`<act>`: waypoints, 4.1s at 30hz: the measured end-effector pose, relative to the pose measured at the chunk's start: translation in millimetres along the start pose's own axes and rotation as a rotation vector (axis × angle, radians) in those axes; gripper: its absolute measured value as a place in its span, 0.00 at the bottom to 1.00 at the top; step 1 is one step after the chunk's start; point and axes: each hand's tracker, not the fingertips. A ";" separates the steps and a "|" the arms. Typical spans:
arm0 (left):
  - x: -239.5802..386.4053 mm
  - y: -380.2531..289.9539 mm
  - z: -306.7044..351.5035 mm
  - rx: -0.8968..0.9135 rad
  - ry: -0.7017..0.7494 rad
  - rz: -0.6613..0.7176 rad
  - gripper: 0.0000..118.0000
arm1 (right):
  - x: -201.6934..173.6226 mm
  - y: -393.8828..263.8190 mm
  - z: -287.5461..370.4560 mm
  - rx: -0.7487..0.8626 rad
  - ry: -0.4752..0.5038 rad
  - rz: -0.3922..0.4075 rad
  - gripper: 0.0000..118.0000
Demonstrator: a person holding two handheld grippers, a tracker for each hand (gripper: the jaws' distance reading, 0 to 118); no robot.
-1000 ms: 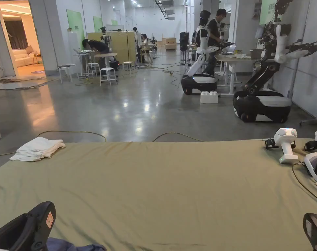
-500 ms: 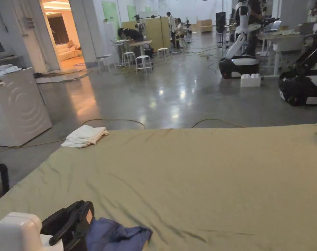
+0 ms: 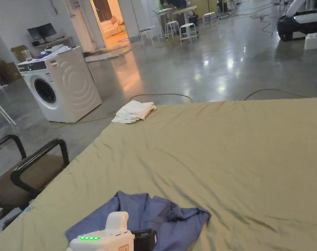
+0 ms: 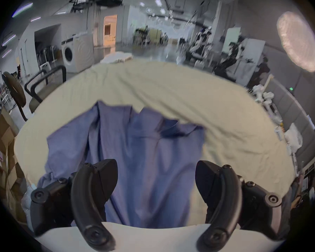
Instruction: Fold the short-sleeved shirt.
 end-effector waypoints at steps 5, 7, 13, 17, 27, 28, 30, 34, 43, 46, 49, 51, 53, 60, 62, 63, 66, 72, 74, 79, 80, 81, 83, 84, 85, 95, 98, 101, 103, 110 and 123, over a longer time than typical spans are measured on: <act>-17.9 3.1 -77.6 -0.141 0.079 0.022 0.79 | 5.0 -6.1 -13.0 -0.070 -0.029 -0.038 0.00; -21.9 -0.7 -94.8 -0.215 0.110 0.061 0.75 | 7.3 -9.1 -16.0 -0.100 -0.035 -0.039 0.00; -2.0 4.4 -80.8 -0.135 0.124 -0.007 0.04 | 14.2 -22.3 -12.6 -0.156 -0.039 -0.077 0.00; -3.2 20.3 -78.4 -0.180 0.146 0.059 0.04 | 17.7 -23.0 2.0 -0.144 -0.036 -0.080 0.00; 122.7 113.8 38.1 0.162 -0.347 0.088 0.04 | 48.3 -30.8 48.3 -0.062 -0.050 -0.230 0.00; 154.9 110.9 41.9 0.185 -0.370 0.035 0.04 | 50.7 -30.9 56.1 -0.037 -0.040 -0.255 0.00; 218.7 101.1 46.0 0.162 -0.478 -0.056 0.04 | 54.3 -30.3 68.6 -0.026 -0.030 -0.285 0.00; 342.2 46.3 47.3 0.082 -0.700 -0.149 0.04 | 71.9 -37.6 91.9 0.013 -0.118 -0.227 0.00; 506.8 -138.3 44.2 -0.264 -0.922 -0.356 0.04 | 91.8 -45.5 132.2 0.051 -0.193 -0.224 0.00; 507.7 -154.4 43.2 -0.264 -0.925 -0.406 0.25 | 95.0 -49.5 135.5 0.046 -0.193 -0.200 0.00; 477.6 -121.0 54.0 -0.213 -0.953 -0.314 0.74 | 95.4 -48.6 132.1 0.053 -0.180 -0.186 0.00; 441.9 -78.5 75.3 -0.099 -0.945 -0.257 0.74 | 95.6 -43.3 127.3 0.083 -0.151 -0.184 0.00; 395.1 -40.6 104.9 0.027 -0.921 -0.229 0.74 | 93.6 -33.2 120.0 0.098 -0.134 -0.154 0.00; 263.7 5.2 250.9 0.599 -0.512 -0.257 0.73 | 51.3 2.8 90.5 0.275 -0.054 -0.148 0.00; 239.6 -4.9 284.5 0.693 -0.397 -0.209 0.73 | 48.2 7.7 85.8 0.295 -0.059 -0.152 0.00; 234.0 -13.3 299.6 0.739 -0.359 -0.200 0.73 | 47.6 10.2 84.3 0.295 -0.053 -0.147 0.00; 220.2 -41.7 327.7 0.879 -0.173 -0.232 0.71 | 49.9 13.2 82.5 0.308 -0.055 -0.128 0.00; 208.5 -68.2 347.9 0.921 0.025 -0.229 0.00 | 33.0 28.5 89.7 0.325 -0.044 -0.083 0.00; 204.4 -69.9 352.3 0.900 0.001 -0.222 0.00 | 29.7 32.2 92.0 0.321 -0.050 -0.072 0.00; 200.2 -66.5 356.9 0.912 0.020 -0.215 0.00 | 26.5 31.4 90.7 0.320 -0.069 -0.040 0.00; 198.7 -65.1 358.2 0.913 0.006 -0.215 0.00 | 26.3 30.9 89.0 0.316 -0.069 -0.042 0.00; 198.3 -64.6 358.3 0.910 -0.008 -0.214 0.00 | 26.6 30.4 88.6 0.311 -0.062 -0.045 0.00; 200.1 -62.0 358.6 0.911 -0.025 -0.209 0.00 | 26.4 29.8 88.2 0.302 -0.044 -0.051 0.00; 200.0 -61.2 357.4 0.902 -0.035 -0.212 0.00 | 24.7 29.9 87.4 0.302 -0.044 -0.050 0.00; 200.3 -61.1 355.3 0.900 -0.036 -0.212 0.00 | 24.1 29.5 86.9 0.300 -0.042 -0.047 0.00; 197.4 -30.7 271.3 0.529 -0.140 -0.199 0.00 | 19.7 19.8 71.1 0.241 -0.033 -0.026 0.00; 186.0 -16.3 199.7 0.370 -0.243 -0.142 0.25 | 23.8 15.2 64.4 0.198 -0.030 -0.050 0.00; 169.5 8.0 109.2 0.186 -0.436 -0.018 0.75 | 32.1 8.0 58.7 0.166 -0.037 -0.074 0.00; 166.9 22.9 49.2 0.091 -0.335 0.047 0.76 | 37.6 3.8 55.2 0.136 -0.053 -0.087 0.00; 163.1 42.6 -88.9 -0.125 -0.142 0.071 0.74 | 56.1 -8.9 48.4 0.031 -0.132 -0.099 0.00; 196.1 21.7 -112.4 -0.187 0.031 -0.113 0.29 | 56.7 -18.8 4.4 -0.108 -0.131 -0.123 0.00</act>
